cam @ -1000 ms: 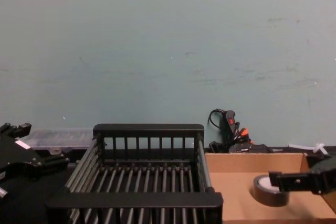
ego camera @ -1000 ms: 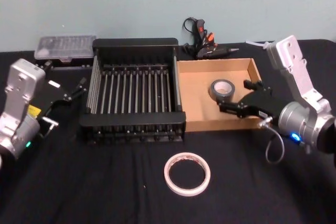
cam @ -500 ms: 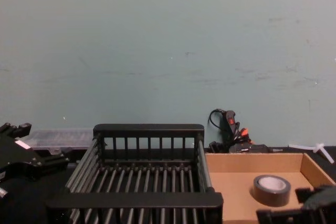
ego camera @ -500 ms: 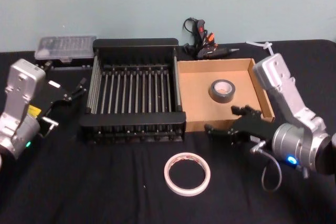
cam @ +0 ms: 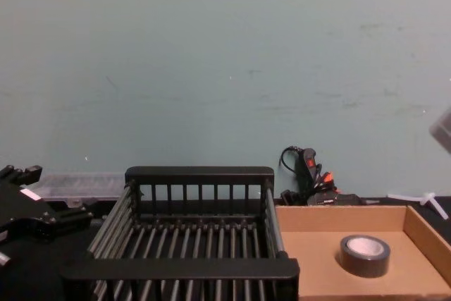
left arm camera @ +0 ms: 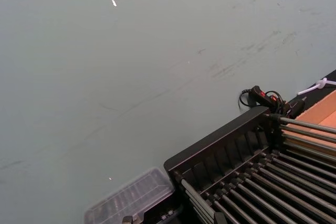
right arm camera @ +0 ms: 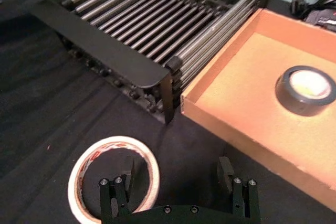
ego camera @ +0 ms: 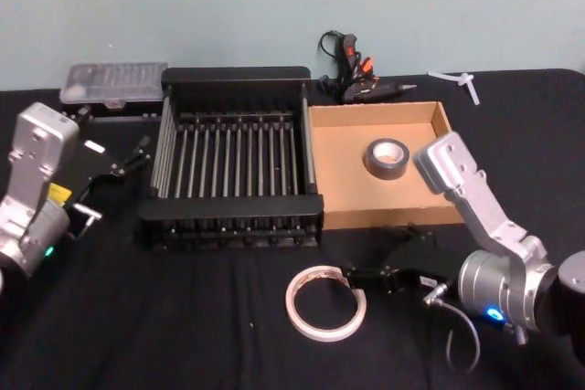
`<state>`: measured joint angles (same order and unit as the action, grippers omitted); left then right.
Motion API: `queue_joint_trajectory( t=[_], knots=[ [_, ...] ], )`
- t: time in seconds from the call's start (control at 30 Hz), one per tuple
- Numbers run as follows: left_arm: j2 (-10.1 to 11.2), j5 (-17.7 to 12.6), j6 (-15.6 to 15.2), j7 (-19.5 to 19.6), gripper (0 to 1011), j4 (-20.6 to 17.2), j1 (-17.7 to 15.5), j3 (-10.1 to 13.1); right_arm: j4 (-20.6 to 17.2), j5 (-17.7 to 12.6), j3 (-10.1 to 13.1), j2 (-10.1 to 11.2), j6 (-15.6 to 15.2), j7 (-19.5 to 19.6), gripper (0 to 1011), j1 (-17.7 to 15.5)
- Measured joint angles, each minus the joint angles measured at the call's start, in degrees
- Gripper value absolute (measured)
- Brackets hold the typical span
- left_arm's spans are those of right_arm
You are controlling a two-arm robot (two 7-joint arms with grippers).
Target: Pick up the white tape and place it into the black box , Pick up the silver tape and place it into the brown box.
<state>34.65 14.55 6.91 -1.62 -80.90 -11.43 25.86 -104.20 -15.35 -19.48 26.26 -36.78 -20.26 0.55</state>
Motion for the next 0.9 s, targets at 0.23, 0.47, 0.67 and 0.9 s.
queue_joint_trajectory(
  t=[0.23,0.47,0.67,0.9],
  knots=[
    [0.0,0.0,0.0,0.0,1001,0.0,0.0,0.0,0.9,0.4,-1.6,0.2,-0.3,-0.4,1002,0.4],
    [0.0,0.0,0.0,0.0,1001,0.0,0.0,0.0,2.1,0.7,-2.8,0.0,-0.6,-0.6,1002,1.0],
    [0.0,0.0,0.0,0.0,1001,0.0,0.0,0.0,2.7,1.7,-3.9,-0.1,-0.5,-0.7,1002,1.5],
    [0.0,0.0,0.0,0.0,1001,0.0,0.0,0.0,3.1,3.2,-4.8,-0.1,0.2,-0.8,1002,1.7]
  ],
)
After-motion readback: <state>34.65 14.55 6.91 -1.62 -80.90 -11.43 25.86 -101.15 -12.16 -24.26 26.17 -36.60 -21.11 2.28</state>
